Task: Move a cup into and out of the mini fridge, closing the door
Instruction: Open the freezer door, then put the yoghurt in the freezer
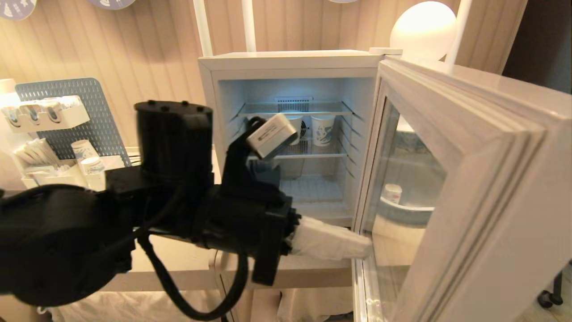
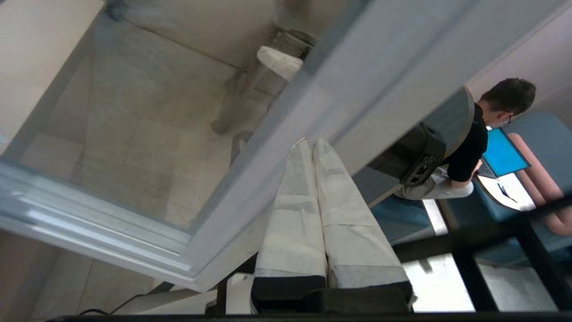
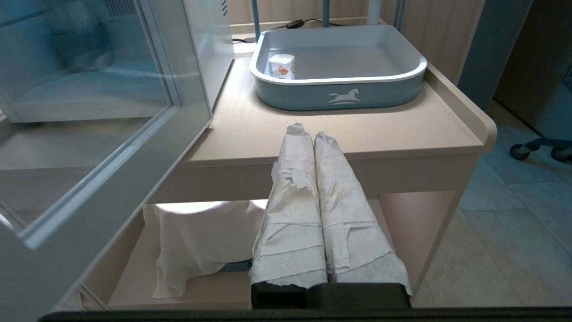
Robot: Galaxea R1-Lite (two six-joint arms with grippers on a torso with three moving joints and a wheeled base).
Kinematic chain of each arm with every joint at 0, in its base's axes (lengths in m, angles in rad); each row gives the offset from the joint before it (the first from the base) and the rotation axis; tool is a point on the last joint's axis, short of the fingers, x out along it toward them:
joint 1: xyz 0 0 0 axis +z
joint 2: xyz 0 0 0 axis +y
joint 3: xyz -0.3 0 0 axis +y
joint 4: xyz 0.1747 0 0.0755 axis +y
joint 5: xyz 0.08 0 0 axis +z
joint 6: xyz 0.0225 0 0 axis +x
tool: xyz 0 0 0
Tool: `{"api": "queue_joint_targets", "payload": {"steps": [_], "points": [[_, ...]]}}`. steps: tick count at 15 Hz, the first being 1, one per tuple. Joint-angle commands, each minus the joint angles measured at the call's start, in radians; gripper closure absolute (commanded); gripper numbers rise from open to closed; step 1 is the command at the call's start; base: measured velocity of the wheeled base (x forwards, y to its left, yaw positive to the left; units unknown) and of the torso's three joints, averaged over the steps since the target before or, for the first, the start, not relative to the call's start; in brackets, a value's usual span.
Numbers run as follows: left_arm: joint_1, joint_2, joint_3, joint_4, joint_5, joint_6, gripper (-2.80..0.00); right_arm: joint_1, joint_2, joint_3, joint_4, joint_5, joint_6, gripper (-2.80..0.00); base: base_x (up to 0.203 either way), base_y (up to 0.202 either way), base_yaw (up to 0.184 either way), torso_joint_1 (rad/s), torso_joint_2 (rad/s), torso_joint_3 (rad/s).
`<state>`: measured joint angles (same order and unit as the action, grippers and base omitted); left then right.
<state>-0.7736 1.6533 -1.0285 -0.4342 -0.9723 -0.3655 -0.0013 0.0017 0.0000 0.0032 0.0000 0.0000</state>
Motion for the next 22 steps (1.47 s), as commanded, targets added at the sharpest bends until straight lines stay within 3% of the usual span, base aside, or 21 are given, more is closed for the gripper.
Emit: {"api": "queue_joint_targets", "payload": {"steps": [1, 4, 7, 10, 13, 15, 18, 21, 22], "points": [[-0.096, 0.129, -0.169, 0.094, 0.017, 0.0, 0.0, 0.001, 0.001, 0.0, 0.0, 0.0, -0.001, 0.0, 0.0, 0.0, 0.0, 0.0, 0.0, 0.0], [-0.236, 0.212, -0.303, 0.212, 0.095, 0.001, 0.0, 0.0, 0.001, 0.0, 0.0, 0.0, 0.0, 0.0, 0.0, 0.0, 0.0, 0.0, 0.0, 0.0], [-0.339, 0.221, -0.307, 0.244, 0.185, 0.005, 0.0, 0.0, 0.001, 0.0, 0.0, 0.0, 0.0, 0.0, 0.0, 0.0, 0.0, 0.0, 0.0, 0.0], [-0.32, 0.145, -0.255, 0.264, 0.258, 0.005, 0.0, 0.001, 0.001, 0.0, 0.0, 0.0, 0.0, 0.0, 0.0, 0.0, 0.0, 0.0, 0.0, 0.0], [-0.158, -0.01, -0.198, 0.278, 0.501, 0.0, 0.0, 0.001, 0.001, 0.0, 0.0, 0.0, -0.002, 0.0, 0.0, 0.0, 0.0, 0.0, 0.0, 0.0], [-0.067, -0.171, -0.177, 0.348, 0.649, -0.003, 0.0, 0.0, 0.001, 0.0, 0.0, 0.0, -0.002, 0.0, 0.0, 0.0, 0.0, 0.0, 0.0, 0.0], [0.029, -0.507, -0.192, 0.577, 0.891, -0.003, 0.0, 0.0, 0.001, 0.0, 0.0, 0.0, -0.002, 0.0, 0.0, 0.0, 0.0, 0.0, 0.0, 0.0], [0.093, -0.836, -0.215, 0.83, 1.251, 0.019, 0.0, 0.0, 0.001, -0.001, 0.0, 0.0, -0.002, 0.0, 0.0, 0.0, 0.0, 0.0, 0.0, 0.0], [0.151, -0.914, -0.22, 0.904, 1.323, 0.025, 0.0, 0.001, 0.001, 0.0, 0.0, 0.0, -0.002, 0.0, 0.0, 0.0, 0.0, 0.0, 0.0, 0.0]]}}
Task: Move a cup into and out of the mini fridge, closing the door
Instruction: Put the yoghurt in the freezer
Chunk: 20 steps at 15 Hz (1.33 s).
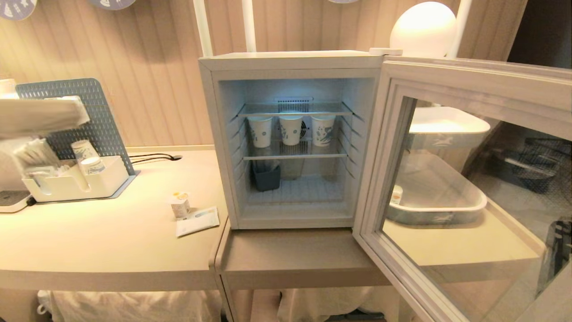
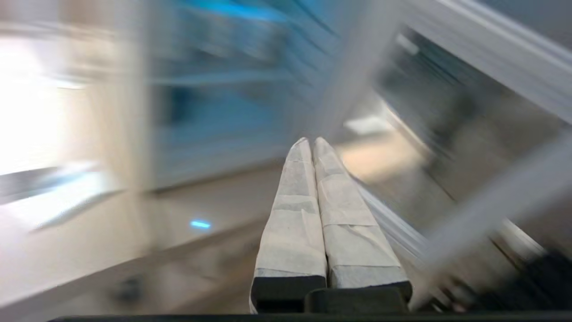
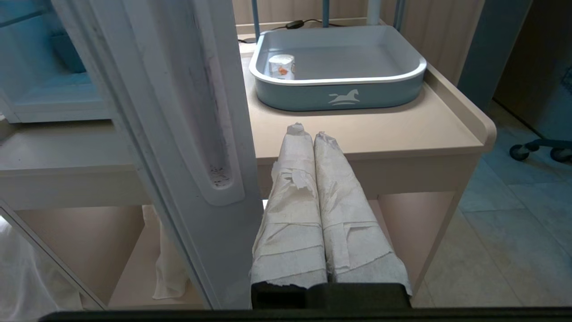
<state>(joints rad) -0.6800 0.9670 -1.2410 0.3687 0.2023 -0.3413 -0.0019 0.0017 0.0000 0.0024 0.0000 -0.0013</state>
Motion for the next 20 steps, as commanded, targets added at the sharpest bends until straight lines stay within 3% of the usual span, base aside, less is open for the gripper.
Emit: {"api": "queue_joint_targets", "payload": {"steps": [1, 3, 5, 6, 8, 10, 11, 14, 15, 16, 19, 20], "points": [[0.164, -0.284, -0.011, 0.171, 0.192, 0.007, 0.0, 0.0, 0.001, -0.001, 0.001, 0.0, 0.0, 0.0, 0.0, 0.0, 0.0, 0.0, 0.0, 0.0], [0.408, -0.406, -0.013, 0.289, 0.181, 0.017, 0.0, 0.0, 0.001, 0.0, 0.001, 0.0, 0.001, 0.0, 0.0, 0.0, 0.0, 0.0, 0.0, 0.0], [0.618, -0.574, 0.006, 0.408, 0.017, 0.028, 0.0, 0.002, 0.001, 0.0, 0.001, 0.0, 0.001, 0.0, 0.0, 0.0, 0.0, 0.0, 0.0, 0.0], [0.678, -0.642, 0.036, 0.455, -0.079, 0.039, 0.0, 0.0, 0.001, 0.0, -0.001, 0.0, 0.001, 0.0, 0.0, 0.0, 0.0, 0.0, 0.0, 0.0], [0.704, -0.731, 0.17, 0.477, -0.164, 0.088, 0.0, 0.0, 0.001, 0.0, -0.001, 0.0, 0.001, 0.0, 0.0, 0.0, 0.0, 0.0, 0.0, 0.0], [0.693, -0.851, 0.367, 0.365, -0.192, 0.206, 0.0, 0.001, 0.001, 0.0, 0.0, 0.0, 0.001, 0.0, 0.0, 0.0, 0.0, 0.0, 0.0, 0.0], [0.69, -0.896, 0.512, 0.244, -0.189, 0.274, 0.0, 0.0, 0.001, 0.0, -0.001, 0.0, 0.001, 0.0, 0.0, 0.0, 0.0, 0.0, 0.0, 0.0], [0.685, -0.933, 0.963, -0.219, -0.178, 0.368, 0.0, 0.001, 0.001, 0.0, -0.001, 0.0, 0.001, 0.0, 0.0, 0.0, 0.0, 0.0, 0.0, 0.0], [0.684, -0.942, 1.096, -0.343, -0.189, 0.397, 0.0, 0.0, 0.001, 0.0, -0.001, 0.0, 0.001, 0.0, 0.0, 0.0, 0.0, 0.0, 0.0, 0.0], [0.683, -0.951, 1.191, -0.395, -0.206, 0.412, 0.0, 0.002, 0.001, 0.0, -0.001, 0.0, 0.001, 0.0, 0.0, 0.0, 0.0, 0.0, 0.0, 0.0], [0.682, -0.968, 1.241, -0.411, -0.241, 0.43, 0.0, 0.0, 0.001, 0.0, -0.001, 0.0, 0.001, 0.0, 0.0, 0.0, 0.0, 0.0, 0.0, 0.0], [0.682, -0.968, 1.238, -0.344, -0.236, 0.437, 0.0, 0.002, 0.001, 0.0, -0.001, 0.0, 0.001, 0.0, 0.0, 0.0, 0.0, 0.0, 0.0, 0.0]]}}
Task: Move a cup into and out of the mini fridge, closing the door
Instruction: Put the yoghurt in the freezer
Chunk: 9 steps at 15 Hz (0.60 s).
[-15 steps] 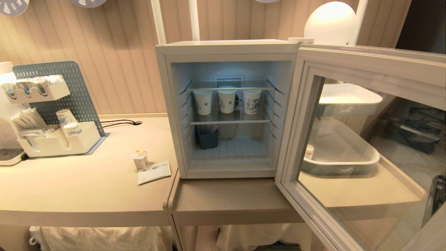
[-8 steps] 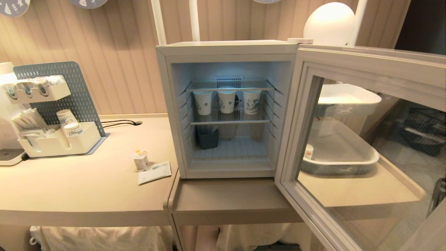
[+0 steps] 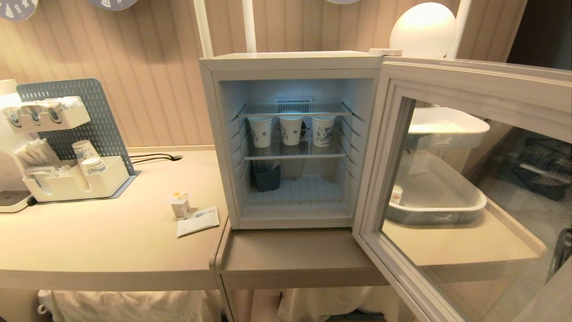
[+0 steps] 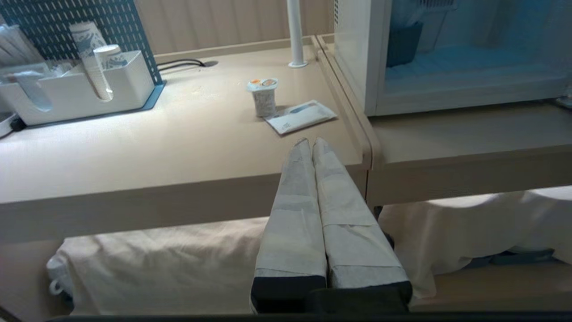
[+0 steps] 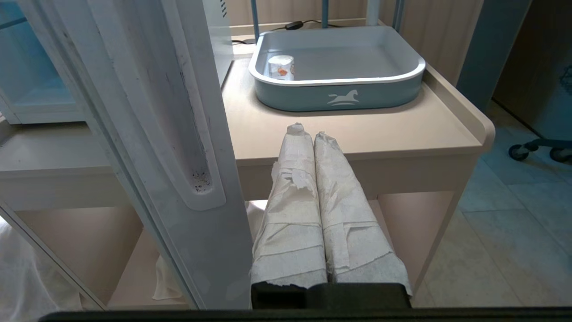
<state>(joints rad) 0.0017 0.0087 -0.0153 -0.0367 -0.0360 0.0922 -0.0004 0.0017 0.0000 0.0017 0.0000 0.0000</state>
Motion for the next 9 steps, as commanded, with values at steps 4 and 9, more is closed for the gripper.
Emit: {"api": "queue_joint_targets", "payload": {"steps": [4, 9], "points": [[0.0, -0.01, 0.015, 0.048, 0.002, 0.014, 0.0, -0.001, 0.001, 0.0, 0.0, 0.0, 0.002, 0.0, 0.0, 0.0, 0.0, 0.0, 0.0, 0.0], [0.0, -0.009, 0.015, 0.049, 0.003, 0.004, 0.0, -0.001, 0.001, 0.0, 0.0, 0.0, 0.001, 0.0, -0.078, 0.0, 0.0, 0.005, 0.0, 0.001]]}}
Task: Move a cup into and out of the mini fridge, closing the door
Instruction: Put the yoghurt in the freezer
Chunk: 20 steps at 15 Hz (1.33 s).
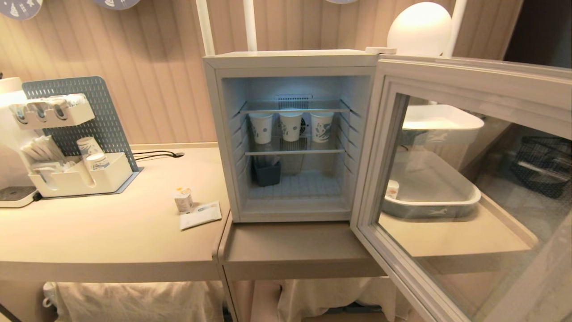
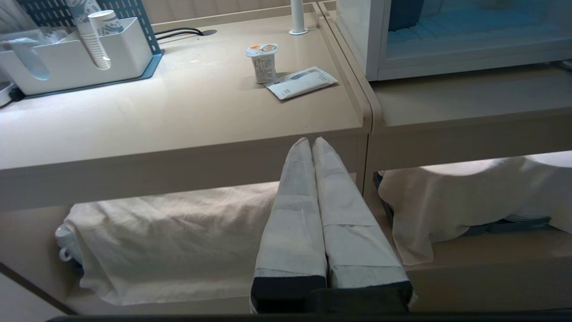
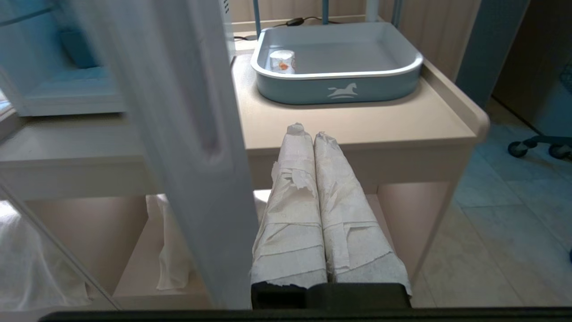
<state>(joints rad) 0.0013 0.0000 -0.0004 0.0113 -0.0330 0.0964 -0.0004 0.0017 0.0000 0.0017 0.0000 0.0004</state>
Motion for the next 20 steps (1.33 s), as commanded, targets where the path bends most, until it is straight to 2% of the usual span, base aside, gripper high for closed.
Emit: {"api": "queue_joint_targets", "payload": {"steps": [1, 6, 10, 20], "points": [[0.0, -0.001, 0.0, 0.001, -0.001, 0.001, 0.0, 0.0, 0.001, 0.0, 0.0, 0.0, 0.0, 0.0, -0.195, 0.0, 0.001, 0.002, -0.01, 0.006], [0.0, -0.002, 0.0, 0.001, -0.001, -0.003, 0.0, -0.001, 0.001, 0.0, 0.0, 0.0, 0.0, 0.0, -0.169, 0.0, -0.001, 0.0, 0.0, 0.001], [0.0, -0.002, 0.0, 0.001, -0.001, -0.006, 0.0, 0.0, 0.001, 0.0, 0.0, 0.0, 0.001, 0.0, 0.0, 0.0, 0.0, 0.0, 0.0, 0.0], [0.0, -0.002, 0.0, 0.001, -0.001, -0.007, 0.0, 0.0, 0.001, 0.0, 0.0, 0.0, 0.001, 0.0, 0.0, 0.182, -0.001, 0.003, 0.0, 0.004]]}}
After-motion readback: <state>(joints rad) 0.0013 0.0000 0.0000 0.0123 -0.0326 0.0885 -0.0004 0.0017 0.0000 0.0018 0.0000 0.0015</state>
